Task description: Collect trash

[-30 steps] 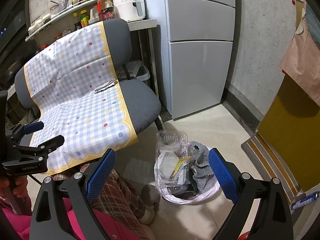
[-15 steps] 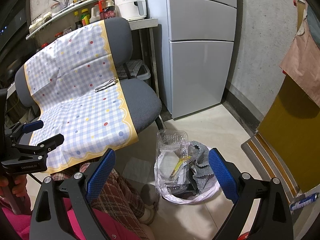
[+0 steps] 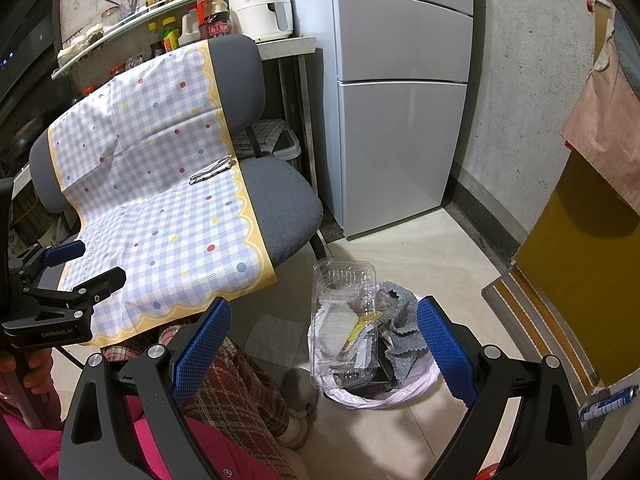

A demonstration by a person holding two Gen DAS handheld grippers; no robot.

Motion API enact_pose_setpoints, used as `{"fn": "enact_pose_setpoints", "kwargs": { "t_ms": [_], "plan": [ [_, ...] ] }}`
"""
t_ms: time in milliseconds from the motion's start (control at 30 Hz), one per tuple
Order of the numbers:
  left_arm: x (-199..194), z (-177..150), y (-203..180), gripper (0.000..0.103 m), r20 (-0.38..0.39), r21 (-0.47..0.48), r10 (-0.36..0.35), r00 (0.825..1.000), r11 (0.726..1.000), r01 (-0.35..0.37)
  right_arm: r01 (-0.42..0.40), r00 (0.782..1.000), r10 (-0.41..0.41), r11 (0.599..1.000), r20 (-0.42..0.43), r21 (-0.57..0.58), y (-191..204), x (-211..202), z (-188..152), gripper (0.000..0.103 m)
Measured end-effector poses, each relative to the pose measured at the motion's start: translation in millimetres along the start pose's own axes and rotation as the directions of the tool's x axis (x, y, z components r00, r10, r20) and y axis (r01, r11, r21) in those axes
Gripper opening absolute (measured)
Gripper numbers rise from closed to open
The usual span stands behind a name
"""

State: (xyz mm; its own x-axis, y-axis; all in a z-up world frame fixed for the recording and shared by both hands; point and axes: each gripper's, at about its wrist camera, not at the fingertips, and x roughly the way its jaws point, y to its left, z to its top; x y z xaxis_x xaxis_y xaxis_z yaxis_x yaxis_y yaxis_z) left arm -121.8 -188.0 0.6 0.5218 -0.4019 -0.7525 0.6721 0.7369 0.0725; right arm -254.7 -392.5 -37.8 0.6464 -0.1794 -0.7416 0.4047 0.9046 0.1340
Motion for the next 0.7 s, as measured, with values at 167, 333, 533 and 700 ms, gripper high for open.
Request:
{"fn": "enact_pose_setpoints", "kwargs": {
  "t_ms": [167,333,533,700],
  "plan": [
    [0.4,0.8,-0.9,0.096,-0.001,-0.003,0.003,1.000,1.000,-0.003,0.001,1.000,-0.001,1.000,-0.001,0.000,-0.3,0.6,-1.0,0.093],
    [-1.9,0.0,-1.3,0.096,0.018,0.005,0.005,1.000,1.000,-0.005,0.001,1.000,-0.001,1.000,-0.001,0.001,0.9,-0.3,-0.1,0.093],
    [3.6,-0.9,1.6,0.096,0.016,-0.006,-0.001,1.000,1.000,0.001,-0.009,1.000,0.009,1.000,-0.015,-0.008,5.9,7.0,-2.5,0.093],
    [33.1,-13.3,25.7,0.096,-0.068,-0.061,0.002,0.998,0.998,-0.006,-0.053,0.997,0.052,0.998,-0.058,-0.026,20.4,33.0,-1.6,0.094]
  ]
}}
